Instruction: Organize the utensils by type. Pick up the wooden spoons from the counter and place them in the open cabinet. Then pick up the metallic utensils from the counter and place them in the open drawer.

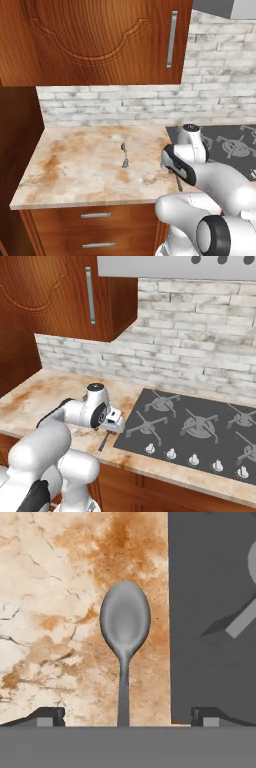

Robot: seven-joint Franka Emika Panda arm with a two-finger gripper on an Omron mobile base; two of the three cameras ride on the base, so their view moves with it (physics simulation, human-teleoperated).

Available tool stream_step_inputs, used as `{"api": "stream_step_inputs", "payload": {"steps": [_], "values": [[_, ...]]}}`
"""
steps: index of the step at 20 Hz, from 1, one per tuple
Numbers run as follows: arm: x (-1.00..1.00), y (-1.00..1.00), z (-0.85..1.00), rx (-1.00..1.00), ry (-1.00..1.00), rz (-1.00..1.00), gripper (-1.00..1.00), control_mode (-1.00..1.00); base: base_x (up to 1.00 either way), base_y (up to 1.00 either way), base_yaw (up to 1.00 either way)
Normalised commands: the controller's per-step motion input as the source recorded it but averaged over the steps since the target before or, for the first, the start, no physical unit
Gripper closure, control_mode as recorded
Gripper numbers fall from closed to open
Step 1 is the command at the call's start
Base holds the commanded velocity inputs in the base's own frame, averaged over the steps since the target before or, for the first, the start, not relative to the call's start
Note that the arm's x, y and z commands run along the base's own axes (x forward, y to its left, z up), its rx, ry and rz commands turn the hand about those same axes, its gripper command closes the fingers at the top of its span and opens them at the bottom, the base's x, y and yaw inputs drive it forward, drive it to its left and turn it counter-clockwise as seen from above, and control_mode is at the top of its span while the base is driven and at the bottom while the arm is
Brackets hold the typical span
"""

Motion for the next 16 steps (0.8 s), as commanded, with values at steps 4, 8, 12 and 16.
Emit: {"api": "stream_step_inputs", "payload": {"steps": [4,8,12,16], "values": [[0.03,0.04,-0.52,0.0,0.0,0.0,-1.0,-1.0,0.0,0.0,0.0],[0.0,0.02,-0.44,0.0,0.0,0.0,-1.0,-1.0,0.0,0.0,0.0],[0.0,0.03,-0.42,0.0,0.02,0.0,-1.0,-1.0,0.0,0.0,0.0],[0.0,0.11,-0.4,0.0,0.0,0.0,-1.0,-1.0,0.0,0.0,0.0]]}}
